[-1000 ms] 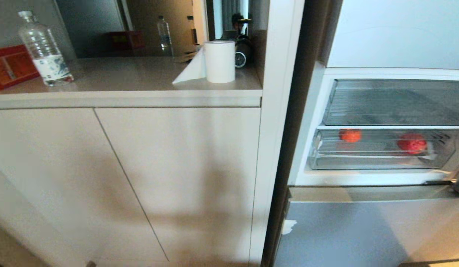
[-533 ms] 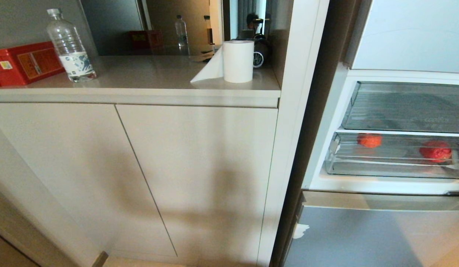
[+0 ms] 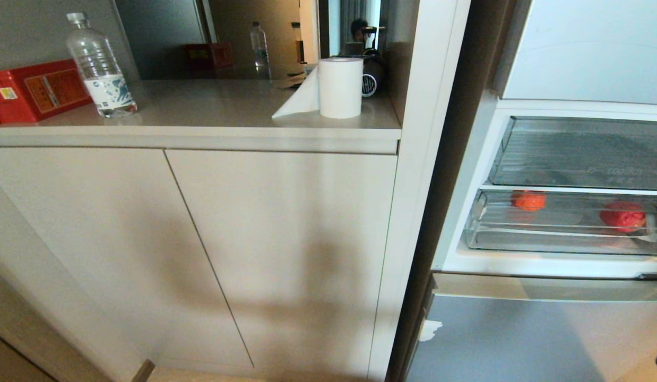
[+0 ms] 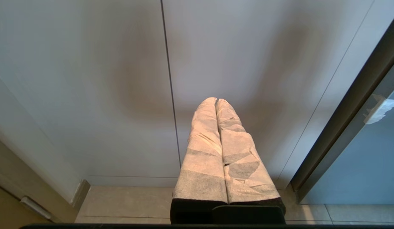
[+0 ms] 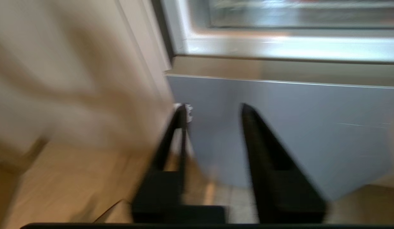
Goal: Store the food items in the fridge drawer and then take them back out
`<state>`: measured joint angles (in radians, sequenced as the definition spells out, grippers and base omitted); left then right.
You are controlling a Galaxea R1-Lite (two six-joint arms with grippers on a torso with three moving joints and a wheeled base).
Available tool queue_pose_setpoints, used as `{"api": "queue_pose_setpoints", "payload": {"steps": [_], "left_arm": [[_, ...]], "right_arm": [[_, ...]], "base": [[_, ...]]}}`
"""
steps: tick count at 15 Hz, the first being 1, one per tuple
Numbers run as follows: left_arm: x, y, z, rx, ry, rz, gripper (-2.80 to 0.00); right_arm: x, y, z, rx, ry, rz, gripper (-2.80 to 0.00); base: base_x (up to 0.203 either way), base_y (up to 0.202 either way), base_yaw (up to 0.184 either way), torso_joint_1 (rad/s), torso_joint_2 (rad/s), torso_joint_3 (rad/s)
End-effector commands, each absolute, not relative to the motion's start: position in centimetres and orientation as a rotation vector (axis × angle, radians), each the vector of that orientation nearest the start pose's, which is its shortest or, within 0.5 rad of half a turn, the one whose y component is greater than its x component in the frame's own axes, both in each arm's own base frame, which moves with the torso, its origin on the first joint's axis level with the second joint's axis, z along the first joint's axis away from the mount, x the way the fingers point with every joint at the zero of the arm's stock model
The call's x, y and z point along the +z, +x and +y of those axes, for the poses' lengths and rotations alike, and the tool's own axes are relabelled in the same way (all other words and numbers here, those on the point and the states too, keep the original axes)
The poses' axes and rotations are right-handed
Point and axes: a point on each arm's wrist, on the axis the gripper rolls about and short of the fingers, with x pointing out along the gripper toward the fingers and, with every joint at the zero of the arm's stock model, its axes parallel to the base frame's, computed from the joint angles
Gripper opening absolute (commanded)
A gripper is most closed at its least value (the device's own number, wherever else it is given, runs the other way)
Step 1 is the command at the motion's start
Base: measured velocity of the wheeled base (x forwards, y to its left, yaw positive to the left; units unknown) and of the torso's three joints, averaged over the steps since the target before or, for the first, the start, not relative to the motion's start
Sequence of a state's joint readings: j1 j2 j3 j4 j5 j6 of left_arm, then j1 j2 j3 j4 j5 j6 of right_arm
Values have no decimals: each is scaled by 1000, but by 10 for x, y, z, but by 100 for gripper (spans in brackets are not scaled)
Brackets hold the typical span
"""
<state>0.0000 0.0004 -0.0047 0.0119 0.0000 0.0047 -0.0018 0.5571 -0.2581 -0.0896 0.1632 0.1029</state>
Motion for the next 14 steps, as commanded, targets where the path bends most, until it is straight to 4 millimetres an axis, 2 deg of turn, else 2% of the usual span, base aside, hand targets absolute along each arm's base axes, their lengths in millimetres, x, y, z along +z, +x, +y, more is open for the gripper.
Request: {"api": "queue_pose_setpoints", "payload": {"steps": [1, 5, 7, 10, 14], "left_arm": [[76, -23, 0, 0, 5, 9, -280], [76, -23, 0, 0, 5, 9, -280], [76, -23, 0, 0, 5, 9, -280], [76, -23, 0, 0, 5, 7, -280], [76, -23, 0, 0, 5, 9, -280]], "right_arm": [[153, 96, 5, 173, 152, 427, 0], [134, 179, 8, 206, 169, 450, 0], [123, 212, 9, 211, 165, 393, 0], [114, 250, 10, 191, 153, 288, 0], [125, 280, 10, 106, 134, 176, 0]], "base": [[0, 0, 0, 0, 0, 0], [0, 0, 0, 0, 0, 0], [0, 0, 0, 0, 0, 0], [0, 0, 0, 0, 0, 0], [0, 0, 0, 0, 0, 0]]}}
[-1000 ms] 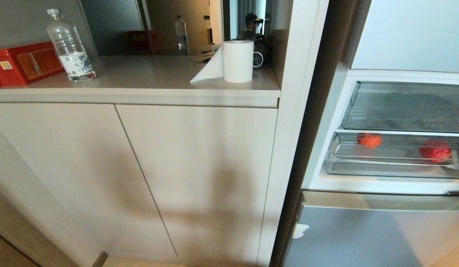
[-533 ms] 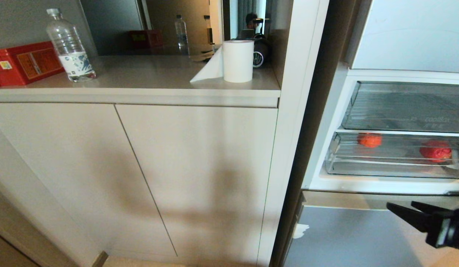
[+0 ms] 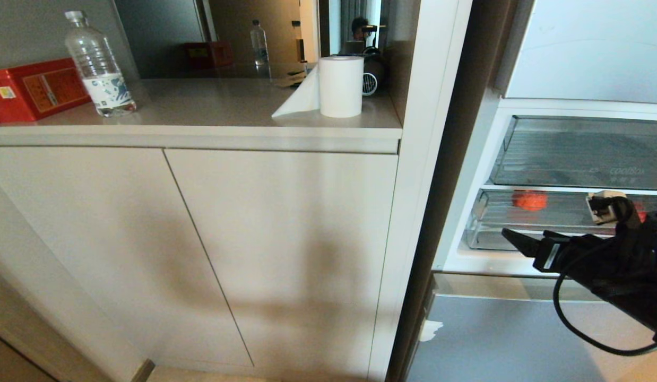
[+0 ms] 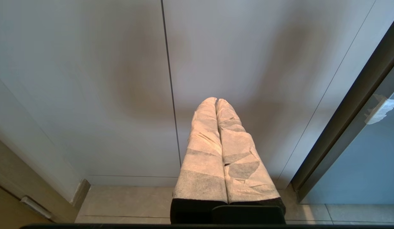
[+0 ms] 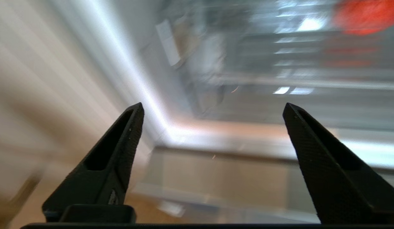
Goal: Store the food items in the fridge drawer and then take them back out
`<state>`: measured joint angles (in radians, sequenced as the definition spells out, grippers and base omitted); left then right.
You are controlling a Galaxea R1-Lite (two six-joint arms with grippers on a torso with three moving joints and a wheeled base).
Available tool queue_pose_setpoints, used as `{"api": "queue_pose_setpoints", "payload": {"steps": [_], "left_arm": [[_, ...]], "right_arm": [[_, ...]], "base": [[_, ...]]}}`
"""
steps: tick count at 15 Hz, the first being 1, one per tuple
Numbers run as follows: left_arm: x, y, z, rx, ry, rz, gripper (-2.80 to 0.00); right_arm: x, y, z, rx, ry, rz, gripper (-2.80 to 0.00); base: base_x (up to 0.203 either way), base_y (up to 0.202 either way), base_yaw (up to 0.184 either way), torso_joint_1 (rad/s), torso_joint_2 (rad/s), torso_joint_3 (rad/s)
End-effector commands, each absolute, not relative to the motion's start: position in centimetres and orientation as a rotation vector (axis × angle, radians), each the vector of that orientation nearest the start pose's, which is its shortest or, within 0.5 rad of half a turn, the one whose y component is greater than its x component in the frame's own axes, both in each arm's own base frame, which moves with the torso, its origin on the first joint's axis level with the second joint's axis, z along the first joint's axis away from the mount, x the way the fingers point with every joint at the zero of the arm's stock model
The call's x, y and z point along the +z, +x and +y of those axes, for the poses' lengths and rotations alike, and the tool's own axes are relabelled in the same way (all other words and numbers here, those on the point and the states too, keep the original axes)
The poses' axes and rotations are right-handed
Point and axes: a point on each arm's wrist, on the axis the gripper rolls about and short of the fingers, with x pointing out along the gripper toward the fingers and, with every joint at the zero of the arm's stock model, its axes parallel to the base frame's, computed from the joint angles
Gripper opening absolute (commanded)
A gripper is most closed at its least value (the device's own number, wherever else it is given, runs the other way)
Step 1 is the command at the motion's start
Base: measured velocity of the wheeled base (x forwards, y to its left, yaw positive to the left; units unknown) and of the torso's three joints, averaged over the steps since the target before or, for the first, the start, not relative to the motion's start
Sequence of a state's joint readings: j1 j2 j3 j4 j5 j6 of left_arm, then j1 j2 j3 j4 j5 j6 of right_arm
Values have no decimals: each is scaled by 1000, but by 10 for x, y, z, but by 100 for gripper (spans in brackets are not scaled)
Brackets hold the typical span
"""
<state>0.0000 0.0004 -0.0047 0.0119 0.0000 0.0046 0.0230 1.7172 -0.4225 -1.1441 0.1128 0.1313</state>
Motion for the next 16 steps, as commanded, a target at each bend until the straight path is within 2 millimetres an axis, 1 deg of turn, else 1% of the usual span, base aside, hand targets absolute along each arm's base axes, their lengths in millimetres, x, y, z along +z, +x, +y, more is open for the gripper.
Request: {"api": "queue_pose_setpoints", "payload": {"steps": [1, 3, 5, 8, 10, 13, 16], "left_arm": [[76, -23, 0, 0, 5, 9, -280], [76, -23, 0, 0, 5, 9, -280], [76, -23, 0, 0, 5, 9, -280], [76, -23, 0, 0, 5, 8, -280], [76, -23, 0, 0, 5, 9, -280], [76, -23, 0, 0, 5, 9, -280], [76, -23, 0, 0, 5, 8, -280]], "right_arm": [[125, 284, 12, 110, 129, 173, 0], [123, 295, 17, 126, 125, 172, 0], [121, 299, 24, 144, 124, 175, 0], [126, 301, 36, 122, 112, 149, 0], [129, 304, 36, 106, 110, 135, 0], [131, 311, 37, 28, 108, 112, 0], [131, 316, 37, 11, 110, 76, 0]], "base": [[0, 0, 0, 0, 0, 0], [0, 0, 0, 0, 0, 0], [0, 0, 0, 0, 0, 0], [0, 0, 0, 0, 0, 0], [0, 0, 0, 0, 0, 0], [0, 0, 0, 0, 0, 0], [0, 0, 0, 0, 0, 0]]}}
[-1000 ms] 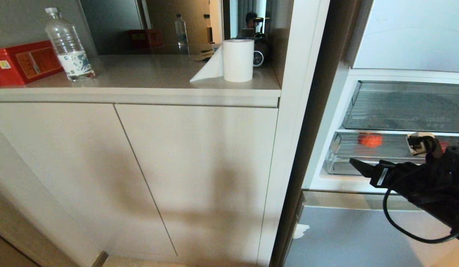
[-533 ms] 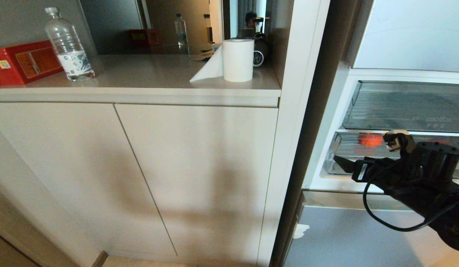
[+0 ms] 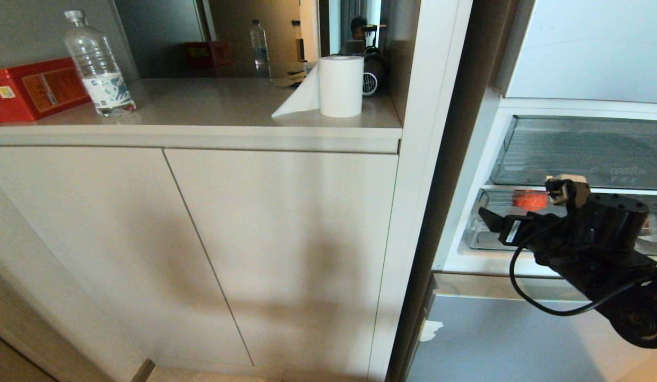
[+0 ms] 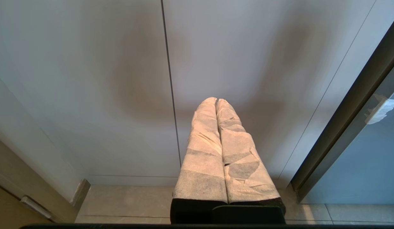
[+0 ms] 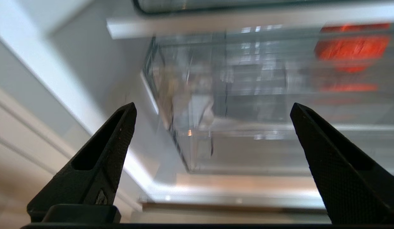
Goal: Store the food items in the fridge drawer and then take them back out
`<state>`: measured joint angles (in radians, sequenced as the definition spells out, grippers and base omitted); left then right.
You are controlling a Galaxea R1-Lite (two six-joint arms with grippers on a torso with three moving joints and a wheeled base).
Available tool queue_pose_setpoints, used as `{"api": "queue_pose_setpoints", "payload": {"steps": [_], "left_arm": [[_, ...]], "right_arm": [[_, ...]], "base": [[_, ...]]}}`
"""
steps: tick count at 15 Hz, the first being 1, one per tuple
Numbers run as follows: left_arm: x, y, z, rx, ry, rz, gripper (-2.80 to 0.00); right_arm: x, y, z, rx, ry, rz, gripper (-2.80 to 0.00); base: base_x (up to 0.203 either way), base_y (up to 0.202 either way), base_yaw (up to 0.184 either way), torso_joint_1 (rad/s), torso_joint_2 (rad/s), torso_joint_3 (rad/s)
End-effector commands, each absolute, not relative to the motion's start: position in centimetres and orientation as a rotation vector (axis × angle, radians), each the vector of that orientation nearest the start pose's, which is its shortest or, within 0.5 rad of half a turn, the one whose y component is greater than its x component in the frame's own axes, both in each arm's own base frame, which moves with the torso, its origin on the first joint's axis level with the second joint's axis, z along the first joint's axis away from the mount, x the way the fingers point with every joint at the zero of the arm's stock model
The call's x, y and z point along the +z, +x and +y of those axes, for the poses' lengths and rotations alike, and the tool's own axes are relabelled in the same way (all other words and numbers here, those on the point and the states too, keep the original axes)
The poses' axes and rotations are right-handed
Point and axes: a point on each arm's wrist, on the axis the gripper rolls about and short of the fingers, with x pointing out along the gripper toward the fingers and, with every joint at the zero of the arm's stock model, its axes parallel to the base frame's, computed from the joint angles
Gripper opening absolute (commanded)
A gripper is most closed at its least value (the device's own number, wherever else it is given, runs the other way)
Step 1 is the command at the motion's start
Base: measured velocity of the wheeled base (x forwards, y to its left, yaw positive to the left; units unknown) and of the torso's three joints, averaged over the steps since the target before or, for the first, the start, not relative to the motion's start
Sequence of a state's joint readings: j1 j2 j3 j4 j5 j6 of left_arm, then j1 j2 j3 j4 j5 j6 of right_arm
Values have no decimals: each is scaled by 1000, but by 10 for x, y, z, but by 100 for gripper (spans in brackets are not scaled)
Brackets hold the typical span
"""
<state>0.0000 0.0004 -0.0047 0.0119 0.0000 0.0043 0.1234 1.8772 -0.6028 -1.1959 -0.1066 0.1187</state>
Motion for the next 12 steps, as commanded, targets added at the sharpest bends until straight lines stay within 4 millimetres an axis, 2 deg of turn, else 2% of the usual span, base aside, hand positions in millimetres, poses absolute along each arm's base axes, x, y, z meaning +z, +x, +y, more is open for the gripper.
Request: {"api": "queue_pose_setpoints", "payload": {"steps": [1, 12], "left_arm": [[76, -23, 0, 0, 5, 9, -280], [76, -23, 0, 0, 5, 9, -280]], "right_arm": [[130, 319, 37, 11, 108, 76, 0], [115, 334, 44, 15, 109, 106, 0]], "base": [[0, 0, 0, 0, 0, 0], [0, 0, 0, 0, 0, 0]]}}
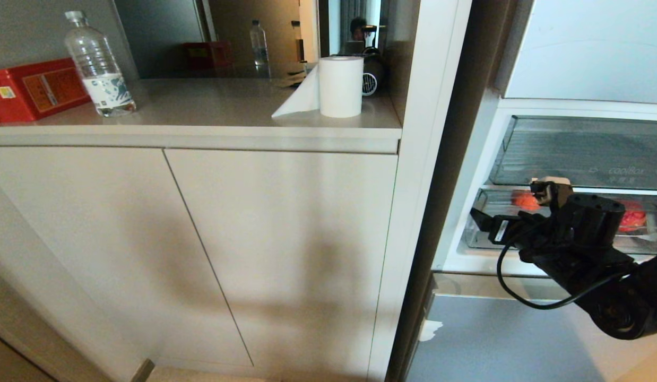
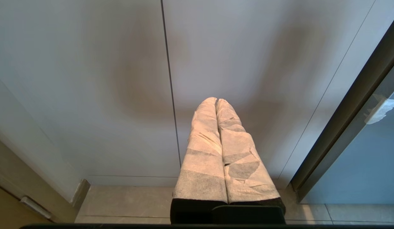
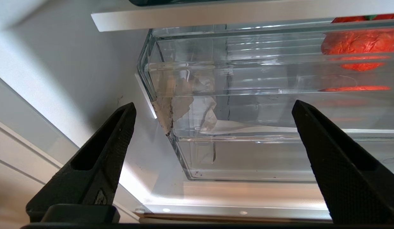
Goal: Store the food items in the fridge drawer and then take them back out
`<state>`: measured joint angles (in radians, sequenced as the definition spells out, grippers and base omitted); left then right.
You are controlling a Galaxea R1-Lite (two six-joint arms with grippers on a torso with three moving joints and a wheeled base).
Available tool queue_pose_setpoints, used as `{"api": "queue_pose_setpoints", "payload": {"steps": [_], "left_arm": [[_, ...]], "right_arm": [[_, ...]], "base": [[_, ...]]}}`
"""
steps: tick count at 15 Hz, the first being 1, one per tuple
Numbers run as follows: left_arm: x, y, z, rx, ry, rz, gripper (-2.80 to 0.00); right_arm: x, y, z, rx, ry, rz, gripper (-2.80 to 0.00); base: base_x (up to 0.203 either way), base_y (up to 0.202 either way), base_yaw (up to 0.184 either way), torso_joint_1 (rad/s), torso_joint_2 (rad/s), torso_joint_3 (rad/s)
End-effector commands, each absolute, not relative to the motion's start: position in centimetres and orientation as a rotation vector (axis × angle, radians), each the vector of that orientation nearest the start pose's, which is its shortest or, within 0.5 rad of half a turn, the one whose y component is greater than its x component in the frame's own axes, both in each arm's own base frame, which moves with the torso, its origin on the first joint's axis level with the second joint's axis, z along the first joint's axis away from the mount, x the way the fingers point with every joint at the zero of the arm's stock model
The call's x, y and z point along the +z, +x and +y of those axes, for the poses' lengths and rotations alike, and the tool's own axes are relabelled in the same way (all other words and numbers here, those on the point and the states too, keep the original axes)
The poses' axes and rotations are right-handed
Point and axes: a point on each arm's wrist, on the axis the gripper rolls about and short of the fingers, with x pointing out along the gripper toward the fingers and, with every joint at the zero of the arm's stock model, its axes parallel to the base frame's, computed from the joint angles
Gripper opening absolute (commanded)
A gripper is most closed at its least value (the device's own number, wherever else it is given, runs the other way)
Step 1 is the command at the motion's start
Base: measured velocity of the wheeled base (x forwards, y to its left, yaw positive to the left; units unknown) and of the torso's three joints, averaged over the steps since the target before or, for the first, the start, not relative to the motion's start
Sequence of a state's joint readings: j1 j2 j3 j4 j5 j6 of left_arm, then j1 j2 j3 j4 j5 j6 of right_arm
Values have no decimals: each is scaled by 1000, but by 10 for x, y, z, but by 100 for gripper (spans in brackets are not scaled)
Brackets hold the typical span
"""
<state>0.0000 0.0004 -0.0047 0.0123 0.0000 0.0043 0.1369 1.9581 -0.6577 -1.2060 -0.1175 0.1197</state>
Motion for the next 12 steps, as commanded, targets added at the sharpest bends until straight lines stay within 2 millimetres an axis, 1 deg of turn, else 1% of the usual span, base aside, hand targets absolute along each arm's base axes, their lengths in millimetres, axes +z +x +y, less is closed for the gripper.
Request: {"api": "queue_pose_setpoints", "payload": {"steps": [1, 4, 5, 6, 9, 12], "left_arm": [[76, -23, 0, 0, 5, 8, -280], [76, -23, 0, 0, 5, 9, -280], [76, -23, 0, 0, 5, 9, -280], [76, -23, 0, 0, 5, 9, -280], [76, -23, 0, 0, 5, 9, -280], [76, -23, 0, 0, 5, 9, -280]], "right_arm": [[114, 336, 44, 15, 109, 109, 0], [113, 340, 50, 33, 111, 88, 0], [113, 339, 52, 39, 113, 83, -205], [112, 339, 56, 49, 114, 80, -280], [111, 337, 72, 68, 111, 78, -280], [108, 337, 77, 74, 111, 86, -280]], "base": [[0, 0, 0, 0, 0, 0], [0, 0, 0, 0, 0, 0], [0, 0, 0, 0, 0, 0], [0, 0, 0, 0, 0, 0], [0, 0, 0, 0, 0, 0], [0, 0, 0, 0, 0, 0]]}}
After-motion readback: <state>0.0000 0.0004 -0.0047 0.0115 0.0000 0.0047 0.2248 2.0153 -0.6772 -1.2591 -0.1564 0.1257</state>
